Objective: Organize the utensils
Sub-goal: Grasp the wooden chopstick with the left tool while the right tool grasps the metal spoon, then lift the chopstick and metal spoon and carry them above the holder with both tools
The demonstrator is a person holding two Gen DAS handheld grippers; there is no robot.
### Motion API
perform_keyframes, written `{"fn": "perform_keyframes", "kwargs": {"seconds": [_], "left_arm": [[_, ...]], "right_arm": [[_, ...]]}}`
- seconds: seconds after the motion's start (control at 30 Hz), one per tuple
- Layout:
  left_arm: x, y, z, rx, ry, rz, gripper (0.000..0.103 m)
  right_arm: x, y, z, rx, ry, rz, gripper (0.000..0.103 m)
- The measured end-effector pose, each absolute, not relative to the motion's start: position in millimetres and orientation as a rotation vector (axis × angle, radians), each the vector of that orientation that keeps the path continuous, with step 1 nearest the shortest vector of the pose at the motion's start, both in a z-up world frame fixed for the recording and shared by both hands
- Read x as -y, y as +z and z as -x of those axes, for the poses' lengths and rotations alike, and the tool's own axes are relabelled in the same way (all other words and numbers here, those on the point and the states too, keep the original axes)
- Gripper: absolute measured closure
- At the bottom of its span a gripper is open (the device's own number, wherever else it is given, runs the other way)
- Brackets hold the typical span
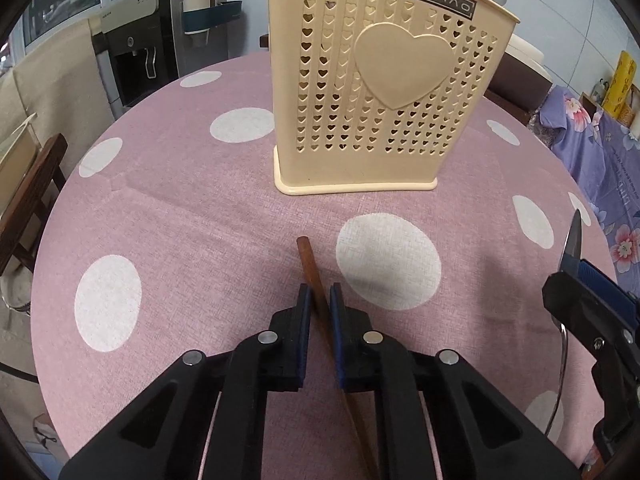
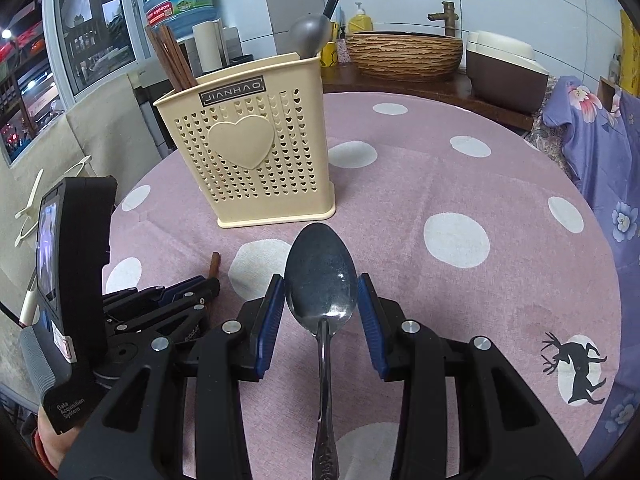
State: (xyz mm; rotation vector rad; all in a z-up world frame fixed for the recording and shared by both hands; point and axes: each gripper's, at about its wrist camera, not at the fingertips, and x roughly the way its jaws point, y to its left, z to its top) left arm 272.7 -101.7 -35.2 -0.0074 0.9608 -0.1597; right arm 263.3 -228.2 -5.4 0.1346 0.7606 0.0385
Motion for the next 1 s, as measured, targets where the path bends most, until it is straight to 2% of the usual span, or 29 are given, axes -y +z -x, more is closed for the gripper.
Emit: {"fn": "perform_keyframes", "kwargs": {"seconds": [0.3,0.7,1.0], "left_arm": [[96.1,-31.8,-279.3,-0.958,-0.192,0.083,0.094],[71.5,67.0,-250.3,-0.673,-0.268,0.175,0.095],[69.7,71.8,-248.8,-0.654,-0.265,0.172,0.095]], "right_arm": [[230.3,-5.1,-261.8,-0.743,0.058,-0.167,0.065],[232.5,45.6,-236.0,-0.589,0.176,-0.215,0.065],[228.9,41.7,-236.7,-0.578,0.168,-0.216,0.065]]}}
